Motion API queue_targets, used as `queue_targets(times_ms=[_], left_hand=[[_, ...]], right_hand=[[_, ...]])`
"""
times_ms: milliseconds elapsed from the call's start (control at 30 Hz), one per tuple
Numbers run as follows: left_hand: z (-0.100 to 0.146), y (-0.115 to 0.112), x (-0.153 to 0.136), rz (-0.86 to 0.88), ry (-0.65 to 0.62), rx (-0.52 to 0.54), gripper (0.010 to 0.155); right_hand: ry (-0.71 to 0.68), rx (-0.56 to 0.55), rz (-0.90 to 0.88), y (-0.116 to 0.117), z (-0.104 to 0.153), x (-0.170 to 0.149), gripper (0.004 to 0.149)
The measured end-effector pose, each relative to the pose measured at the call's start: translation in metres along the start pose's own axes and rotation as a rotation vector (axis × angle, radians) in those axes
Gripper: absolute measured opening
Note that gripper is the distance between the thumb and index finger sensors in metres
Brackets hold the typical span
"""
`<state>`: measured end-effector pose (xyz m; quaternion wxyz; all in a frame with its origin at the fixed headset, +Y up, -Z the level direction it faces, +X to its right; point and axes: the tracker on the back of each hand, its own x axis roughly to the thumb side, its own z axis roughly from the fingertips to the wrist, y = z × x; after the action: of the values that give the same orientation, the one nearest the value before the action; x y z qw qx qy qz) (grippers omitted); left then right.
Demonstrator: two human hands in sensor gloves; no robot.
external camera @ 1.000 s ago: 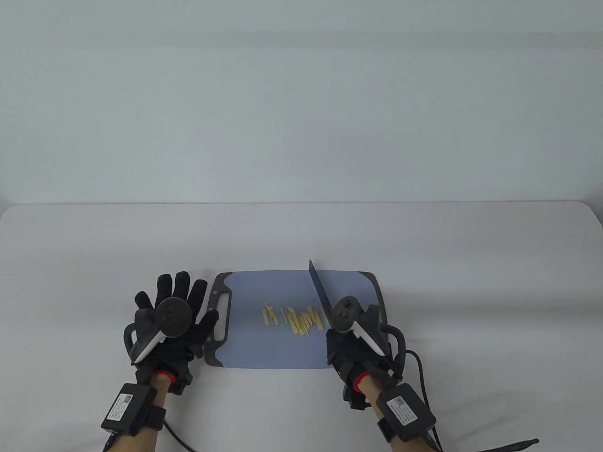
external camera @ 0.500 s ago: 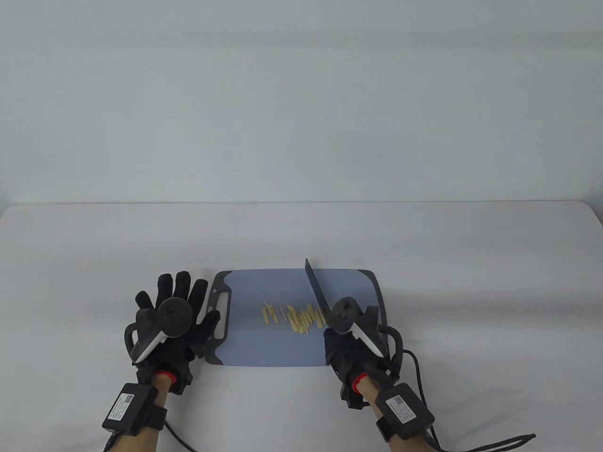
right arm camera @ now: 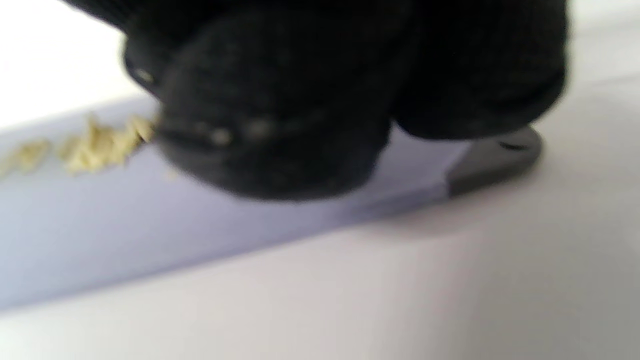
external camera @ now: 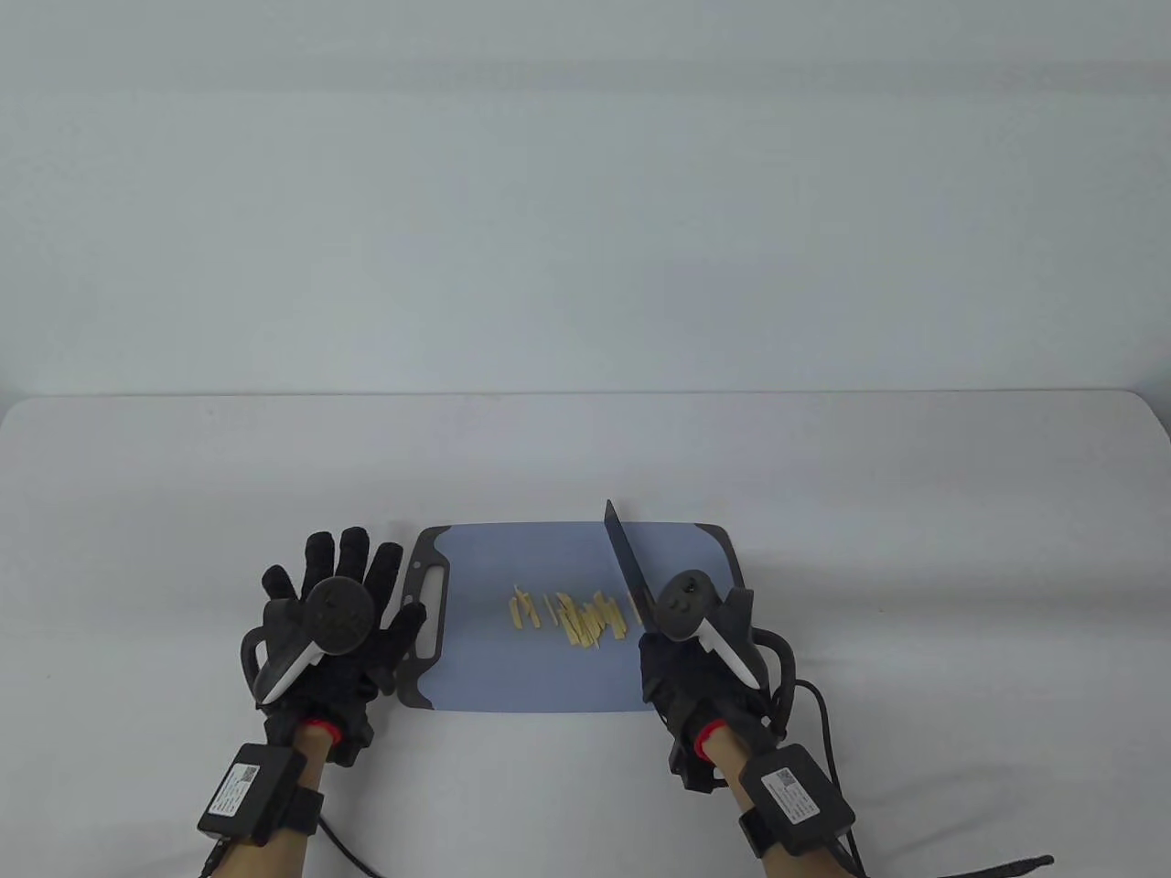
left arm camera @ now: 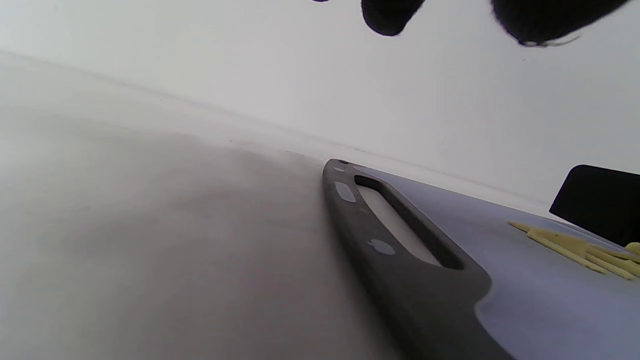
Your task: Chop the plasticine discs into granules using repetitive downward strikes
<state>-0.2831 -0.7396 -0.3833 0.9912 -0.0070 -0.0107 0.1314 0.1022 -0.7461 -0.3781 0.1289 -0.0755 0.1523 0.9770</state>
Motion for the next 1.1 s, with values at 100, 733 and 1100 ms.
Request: queue_targets(times_ms=[100,733,1100], left_hand=[[0.0,0.0,0.001,-0.001,-0.001,-0.001,0.081],[0.0,-0.002,0.002,-0.006,-0.002,-0.007,0.081],[0.0,-0.002,0.001,-0.008,-0.001,-0.01,0.081]], right_hand=[[0.01,-0.01,0.019,0.006,-0.004,0.003,0.05],[-0.036,-0.034,-0.05,-0.016,0.007,-0.001,0.05],[0.02,0.01,0.043,0.0,-0.002,0.001,0.049]])
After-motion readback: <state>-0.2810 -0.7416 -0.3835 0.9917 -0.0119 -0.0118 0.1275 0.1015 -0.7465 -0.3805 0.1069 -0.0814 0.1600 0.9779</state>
